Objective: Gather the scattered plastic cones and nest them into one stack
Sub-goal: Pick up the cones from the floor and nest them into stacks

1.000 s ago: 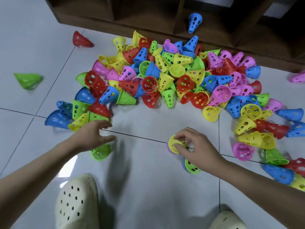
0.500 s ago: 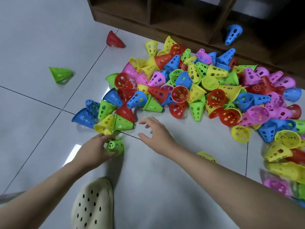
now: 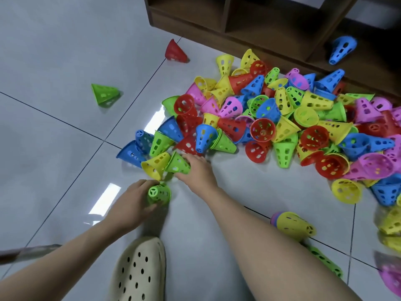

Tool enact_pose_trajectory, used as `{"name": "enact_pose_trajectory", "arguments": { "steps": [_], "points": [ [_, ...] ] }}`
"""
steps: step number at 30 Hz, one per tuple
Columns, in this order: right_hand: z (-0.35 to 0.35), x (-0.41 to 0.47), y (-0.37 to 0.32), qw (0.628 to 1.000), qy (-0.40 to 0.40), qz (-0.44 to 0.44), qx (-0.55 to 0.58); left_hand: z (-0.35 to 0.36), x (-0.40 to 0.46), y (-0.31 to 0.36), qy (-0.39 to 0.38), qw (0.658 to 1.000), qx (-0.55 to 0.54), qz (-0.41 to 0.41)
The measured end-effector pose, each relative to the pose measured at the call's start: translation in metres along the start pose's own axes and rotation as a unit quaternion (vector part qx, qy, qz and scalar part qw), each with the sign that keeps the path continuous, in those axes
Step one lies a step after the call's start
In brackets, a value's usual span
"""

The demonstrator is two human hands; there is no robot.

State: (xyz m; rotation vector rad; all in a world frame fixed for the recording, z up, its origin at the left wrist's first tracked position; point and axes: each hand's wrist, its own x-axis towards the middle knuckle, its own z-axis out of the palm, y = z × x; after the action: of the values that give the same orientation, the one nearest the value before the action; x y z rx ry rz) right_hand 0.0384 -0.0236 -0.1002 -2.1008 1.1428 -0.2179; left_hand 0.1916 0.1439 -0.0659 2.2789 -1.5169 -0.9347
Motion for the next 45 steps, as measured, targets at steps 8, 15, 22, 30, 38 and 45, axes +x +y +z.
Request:
{"name": "enact_pose_trajectory", "arguments": {
  "steps": [8,15,22,30,38,45],
  "points": [
    [-0.070,-0.040,0.008,1.000,-0.025,-0.008,-0.008,0.002,0.001,0.018,0.015,0.998,-0.063,0.010],
    [-0.211,-0.112,0.024,0.998,-0.021,0.019,-0.051,0.013,0.012,0.093,0.028,0.983,-0.149,0.108],
    [-0.298,-0.197,0.050,0.995,0.017,0.066,-0.075,0.036,0.012,0.209,-0.003,0.954,-0.205,0.217],
    [-0.316,-0.296,0.090,0.984,-0.003,0.139,-0.109,0.094,0.014,0.265,-0.052,0.932,-0.115,0.341],
    [-0.306,-0.315,0.110,0.967,-0.119,0.160,-0.157,0.142,0.026,0.268,-0.107,0.923,-0.022,0.369],
    [-0.284,-0.304,0.120,0.950,-0.146,0.168,-0.221,0.137,0.031,0.252,-0.155,0.933,-0.007,0.324]
  ]
}}
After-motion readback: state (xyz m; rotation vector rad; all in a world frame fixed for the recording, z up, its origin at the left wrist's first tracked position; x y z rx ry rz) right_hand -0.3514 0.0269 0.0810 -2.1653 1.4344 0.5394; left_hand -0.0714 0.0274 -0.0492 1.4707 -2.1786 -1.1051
